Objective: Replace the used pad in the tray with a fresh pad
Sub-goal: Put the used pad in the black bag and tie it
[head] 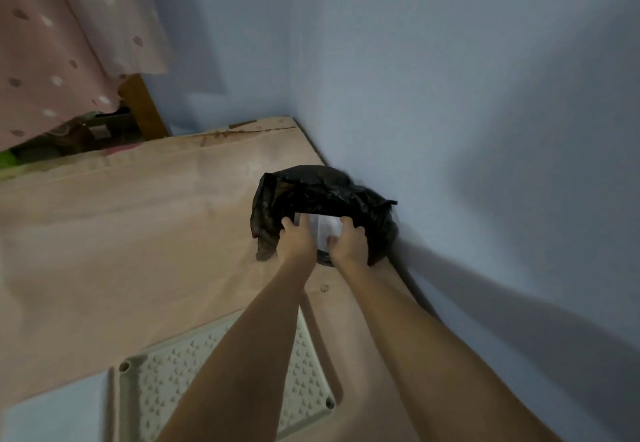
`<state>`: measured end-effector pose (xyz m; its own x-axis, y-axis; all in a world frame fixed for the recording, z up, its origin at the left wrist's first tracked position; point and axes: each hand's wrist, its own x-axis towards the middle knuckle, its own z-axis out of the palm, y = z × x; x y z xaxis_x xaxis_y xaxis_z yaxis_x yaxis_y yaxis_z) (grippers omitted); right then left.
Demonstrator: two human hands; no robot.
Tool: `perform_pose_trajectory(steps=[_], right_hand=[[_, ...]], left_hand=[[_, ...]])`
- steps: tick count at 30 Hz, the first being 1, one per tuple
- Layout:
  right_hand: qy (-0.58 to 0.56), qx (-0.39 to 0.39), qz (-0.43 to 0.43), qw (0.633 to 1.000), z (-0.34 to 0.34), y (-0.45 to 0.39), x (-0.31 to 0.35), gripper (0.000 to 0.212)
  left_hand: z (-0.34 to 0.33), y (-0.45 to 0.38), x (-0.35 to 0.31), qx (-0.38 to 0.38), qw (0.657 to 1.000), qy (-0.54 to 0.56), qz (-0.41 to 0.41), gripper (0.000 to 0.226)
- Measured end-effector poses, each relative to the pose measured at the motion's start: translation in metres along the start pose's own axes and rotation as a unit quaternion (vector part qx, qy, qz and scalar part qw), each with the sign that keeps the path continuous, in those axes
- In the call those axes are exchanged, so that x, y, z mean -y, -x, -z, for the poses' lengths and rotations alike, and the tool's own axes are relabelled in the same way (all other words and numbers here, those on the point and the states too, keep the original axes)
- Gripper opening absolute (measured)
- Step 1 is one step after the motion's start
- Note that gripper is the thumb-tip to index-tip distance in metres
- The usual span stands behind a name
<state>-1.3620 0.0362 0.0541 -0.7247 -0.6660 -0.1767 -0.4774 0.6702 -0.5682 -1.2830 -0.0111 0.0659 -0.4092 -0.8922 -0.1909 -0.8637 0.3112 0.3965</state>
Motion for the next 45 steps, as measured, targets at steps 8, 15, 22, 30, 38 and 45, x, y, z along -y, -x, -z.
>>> perform_pose_trajectory(steps=[8,15,22,30,38,45], right_hand=[[0.124,0.032,0.009,0.992,-0.022,-0.053,0.0,0.031],[0.17,0.032,0.046,0.984,-0.045,-0.077,-0.017,0.035],[0.206,0.037,0.181,0.961,-0.059,-0.084,-0.037,0.053],[0.201,0.111,0.237,0.944,-0.061,-0.085,-0.05,0.098],[0.207,0.145,0.221,0.942,-0.067,-0.086,-0.052,0.08],[0.213,0.116,0.237,0.941,-0.05,-0.087,-0.04,0.068]], left_hand=[[-0.028,-0.052,-0.001,0.011,0.998,-0.066,-0.013,0.037],[-0.053,-0.069,0.0,0.041,0.991,-0.127,-0.025,0.05],[-0.071,-0.075,0.009,0.051,0.939,-0.311,-0.138,0.066],[-0.085,-0.081,0.019,0.089,0.932,-0.314,-0.155,0.078],[-0.092,-0.083,0.025,0.083,0.94,-0.289,-0.159,0.074],[-0.081,-0.085,0.02,0.09,0.937,-0.296,-0.159,0.071]])
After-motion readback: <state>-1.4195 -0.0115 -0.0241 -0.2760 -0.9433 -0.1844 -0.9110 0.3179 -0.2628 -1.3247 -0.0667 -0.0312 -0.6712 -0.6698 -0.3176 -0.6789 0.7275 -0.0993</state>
